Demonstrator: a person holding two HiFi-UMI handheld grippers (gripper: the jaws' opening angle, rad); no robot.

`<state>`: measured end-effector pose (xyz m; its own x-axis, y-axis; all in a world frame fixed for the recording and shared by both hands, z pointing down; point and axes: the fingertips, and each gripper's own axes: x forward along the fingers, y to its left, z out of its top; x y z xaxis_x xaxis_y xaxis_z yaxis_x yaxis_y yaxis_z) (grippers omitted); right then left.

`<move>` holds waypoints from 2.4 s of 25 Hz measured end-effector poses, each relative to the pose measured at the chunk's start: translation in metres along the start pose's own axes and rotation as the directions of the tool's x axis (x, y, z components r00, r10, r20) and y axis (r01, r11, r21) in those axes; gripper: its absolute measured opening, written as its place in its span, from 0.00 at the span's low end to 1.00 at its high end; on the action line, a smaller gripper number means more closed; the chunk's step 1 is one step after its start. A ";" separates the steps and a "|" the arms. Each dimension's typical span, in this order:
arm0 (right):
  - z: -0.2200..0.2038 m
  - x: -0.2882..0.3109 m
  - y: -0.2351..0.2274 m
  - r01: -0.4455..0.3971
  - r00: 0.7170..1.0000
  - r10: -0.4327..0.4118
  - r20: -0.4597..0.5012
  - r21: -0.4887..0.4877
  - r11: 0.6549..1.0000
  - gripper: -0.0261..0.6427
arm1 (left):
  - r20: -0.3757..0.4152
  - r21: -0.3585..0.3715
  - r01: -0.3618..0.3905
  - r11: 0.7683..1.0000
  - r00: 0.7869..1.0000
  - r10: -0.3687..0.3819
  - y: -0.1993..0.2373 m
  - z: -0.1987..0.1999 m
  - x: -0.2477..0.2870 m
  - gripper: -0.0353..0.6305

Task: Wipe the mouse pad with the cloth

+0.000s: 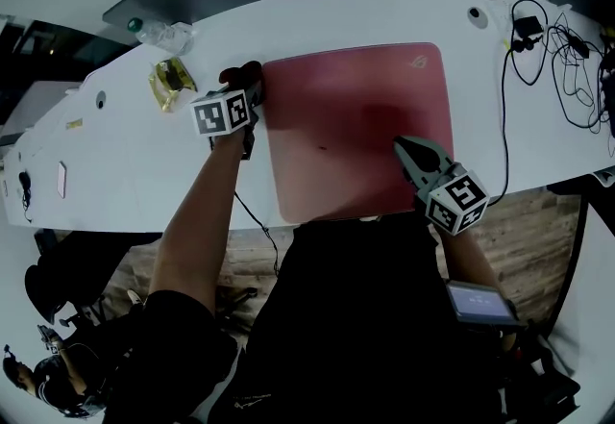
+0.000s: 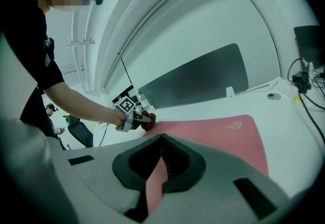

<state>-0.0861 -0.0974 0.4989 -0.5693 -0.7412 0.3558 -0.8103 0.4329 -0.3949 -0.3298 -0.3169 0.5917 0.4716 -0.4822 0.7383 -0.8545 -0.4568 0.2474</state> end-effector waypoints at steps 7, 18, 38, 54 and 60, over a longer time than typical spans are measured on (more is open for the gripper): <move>0.001 -0.021 -0.021 0.037 0.999 -0.037 0.005 0.011 0.999 0.08 | -0.025 -0.011 -0.047 0.999 0.999 0.047 -0.022 0.003 0.021 0.26; 0.004 -0.050 -0.061 0.054 0.998 -0.055 0.007 0.036 0.998 0.08 | -0.022 -0.011 -0.001 1.000 1.000 0.000 -0.097 0.012 0.053 0.25; 0.012 -0.102 -0.139 0.013 1.000 -0.013 -0.004 0.047 0.999 0.08 | -0.040 0.024 0.077 0.997 0.996 -0.076 -0.247 0.029 0.115 0.25; 0.012 -0.142 -0.186 -0.018 1.000 0.018 0.003 0.048 0.999 0.08 | -0.048 0.045 0.157 0.987 0.987 -0.155 -0.356 0.042 0.161 0.25; 0.012 -0.147 -0.193 -0.027 1.000 0.027 0.003 0.047 0.999 0.08 | -0.051 0.079 0.202 0.976 0.979 -0.198 -0.393 0.046 0.170 0.25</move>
<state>0.1556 -0.0783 0.5128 -0.5903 -0.7310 0.3422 -0.7872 0.4278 -0.4441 0.0961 -0.2538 0.5913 0.6200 -0.3435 0.7054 -0.7217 -0.6024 0.3409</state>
